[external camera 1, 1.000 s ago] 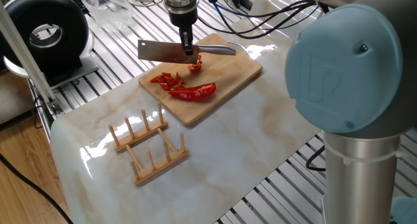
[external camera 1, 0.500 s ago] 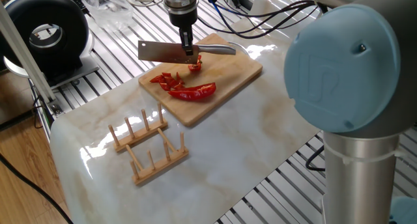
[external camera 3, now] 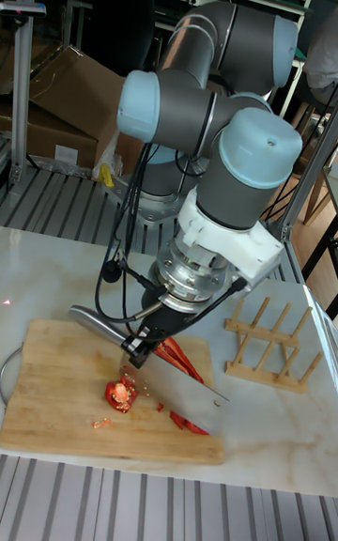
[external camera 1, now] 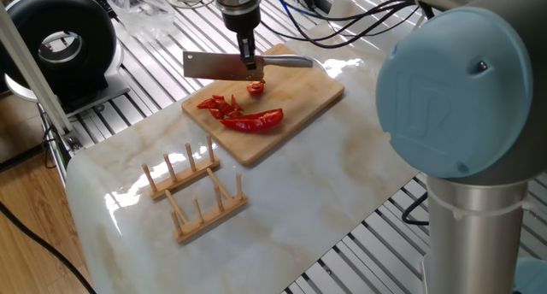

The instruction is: Chop the chili peppers

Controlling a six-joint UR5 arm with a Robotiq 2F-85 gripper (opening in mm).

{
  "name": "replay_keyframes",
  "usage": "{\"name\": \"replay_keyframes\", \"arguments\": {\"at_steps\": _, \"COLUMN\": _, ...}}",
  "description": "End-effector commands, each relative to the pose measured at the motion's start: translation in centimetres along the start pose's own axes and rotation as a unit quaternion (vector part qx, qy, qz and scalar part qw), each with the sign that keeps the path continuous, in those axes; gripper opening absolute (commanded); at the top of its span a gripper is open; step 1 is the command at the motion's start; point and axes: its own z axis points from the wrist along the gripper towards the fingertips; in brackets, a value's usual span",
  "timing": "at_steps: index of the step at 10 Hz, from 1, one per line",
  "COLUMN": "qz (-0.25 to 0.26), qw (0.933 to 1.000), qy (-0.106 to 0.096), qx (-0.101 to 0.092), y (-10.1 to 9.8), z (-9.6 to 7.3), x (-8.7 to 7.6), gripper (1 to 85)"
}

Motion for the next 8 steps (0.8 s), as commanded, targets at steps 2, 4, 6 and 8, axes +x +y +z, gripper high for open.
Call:
{"name": "replay_keyframes", "arguments": {"at_steps": 2, "qz": 0.001, "qw": 1.0, "qy": -0.001, "qx": 0.001, "y": -0.4, "z": 0.8, "x": 1.2, "gripper": 1.3}}
{"name": "replay_keyframes", "arguments": {"at_steps": 4, "qz": 0.014, "qw": 0.9998, "qy": -0.006, "qx": -0.012, "y": 0.1, "z": 1.6, "x": 1.5, "gripper": 1.3}}
{"name": "replay_keyframes", "arguments": {"at_steps": 6, "qz": 0.014, "qw": 0.9998, "qy": -0.003, "qx": -0.015, "y": 0.1, "z": 1.9, "x": 1.6, "gripper": 1.3}}
{"name": "replay_keyframes", "arguments": {"at_steps": 8, "qz": 0.012, "qw": 0.9998, "qy": -0.002, "qx": -0.015, "y": 0.1, "z": 2.0, "x": 1.7, "gripper": 1.3}}
